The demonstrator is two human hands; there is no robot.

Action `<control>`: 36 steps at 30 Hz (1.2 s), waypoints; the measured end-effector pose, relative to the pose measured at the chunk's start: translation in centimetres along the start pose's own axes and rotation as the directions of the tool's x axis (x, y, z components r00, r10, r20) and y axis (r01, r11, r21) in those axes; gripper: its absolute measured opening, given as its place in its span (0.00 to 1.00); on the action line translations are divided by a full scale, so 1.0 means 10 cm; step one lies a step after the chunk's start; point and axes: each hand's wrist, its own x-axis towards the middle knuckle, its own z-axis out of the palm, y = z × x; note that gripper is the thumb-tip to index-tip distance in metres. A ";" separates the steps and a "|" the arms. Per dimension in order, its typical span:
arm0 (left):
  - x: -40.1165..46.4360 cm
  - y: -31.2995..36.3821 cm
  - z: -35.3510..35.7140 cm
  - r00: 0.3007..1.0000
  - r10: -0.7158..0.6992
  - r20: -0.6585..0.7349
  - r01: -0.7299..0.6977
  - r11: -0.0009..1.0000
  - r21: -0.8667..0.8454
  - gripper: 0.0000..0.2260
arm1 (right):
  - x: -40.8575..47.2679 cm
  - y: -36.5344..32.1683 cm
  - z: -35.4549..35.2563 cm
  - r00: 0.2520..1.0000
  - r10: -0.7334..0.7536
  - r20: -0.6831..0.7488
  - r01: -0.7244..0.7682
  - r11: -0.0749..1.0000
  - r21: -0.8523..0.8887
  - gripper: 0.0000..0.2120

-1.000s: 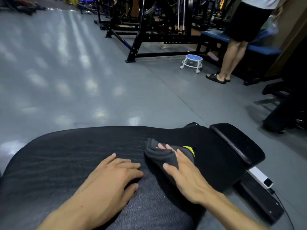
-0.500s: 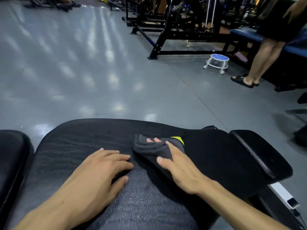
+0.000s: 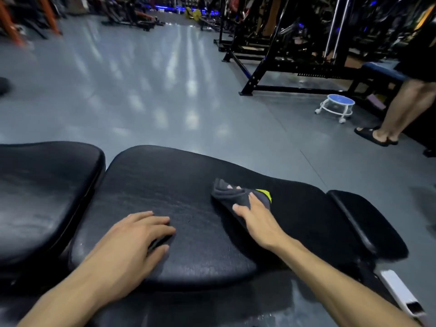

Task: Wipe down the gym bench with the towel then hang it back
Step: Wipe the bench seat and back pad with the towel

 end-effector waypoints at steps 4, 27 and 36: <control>0.05 0.33 0.18 0.998 -0.051 -0.022 0.052 0.997 0.058 0.19 | -0.64 0.14 -0.10 0.994 -0.097 0.052 0.095 0.995 0.023 0.26; 1.38 1.34 0.61 0.935 0.301 0.188 -0.334 0.926 0.176 0.18 | -1.23 1.08 -0.48 0.969 -0.103 -0.225 0.061 0.980 -0.189 0.31; 1.79 1.30 0.92 0.912 0.376 0.164 -0.402 0.897 0.182 0.23 | -0.98 1.23 -0.75 0.962 0.090 -0.258 -0.127 0.983 -0.133 0.31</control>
